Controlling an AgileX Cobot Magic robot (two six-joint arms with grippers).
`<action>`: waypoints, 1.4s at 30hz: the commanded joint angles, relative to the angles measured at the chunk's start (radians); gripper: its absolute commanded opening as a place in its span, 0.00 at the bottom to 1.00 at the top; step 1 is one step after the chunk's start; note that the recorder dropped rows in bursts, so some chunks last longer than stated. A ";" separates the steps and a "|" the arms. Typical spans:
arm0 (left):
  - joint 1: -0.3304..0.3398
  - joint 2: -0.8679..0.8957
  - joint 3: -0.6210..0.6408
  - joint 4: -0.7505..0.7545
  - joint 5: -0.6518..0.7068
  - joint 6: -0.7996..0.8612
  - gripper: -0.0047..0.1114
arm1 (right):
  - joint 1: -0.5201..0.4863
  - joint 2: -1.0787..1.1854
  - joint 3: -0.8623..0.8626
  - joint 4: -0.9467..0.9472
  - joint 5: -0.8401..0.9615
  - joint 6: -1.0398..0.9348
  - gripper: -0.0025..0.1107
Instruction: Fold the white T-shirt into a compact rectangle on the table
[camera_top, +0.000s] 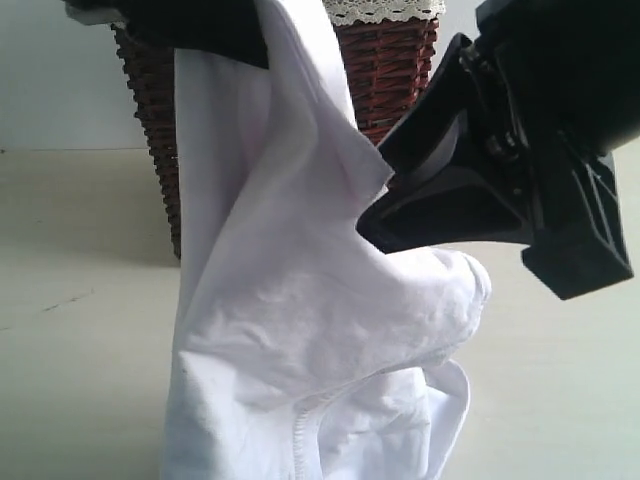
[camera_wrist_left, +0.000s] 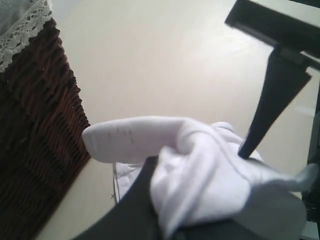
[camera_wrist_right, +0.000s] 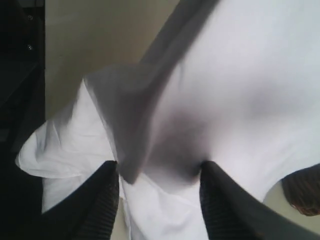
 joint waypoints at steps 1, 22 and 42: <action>0.000 0.029 -0.007 -0.034 -0.029 0.004 0.04 | 0.001 -0.025 0.001 0.020 -0.046 0.001 0.46; 0.000 0.058 -0.007 -0.003 0.028 0.005 0.04 | 0.001 -0.143 0.001 -0.494 -0.432 0.368 0.02; 0.000 0.069 -0.007 -0.329 0.104 0.088 0.46 | 0.001 -0.176 -0.244 -0.826 -0.362 0.651 0.02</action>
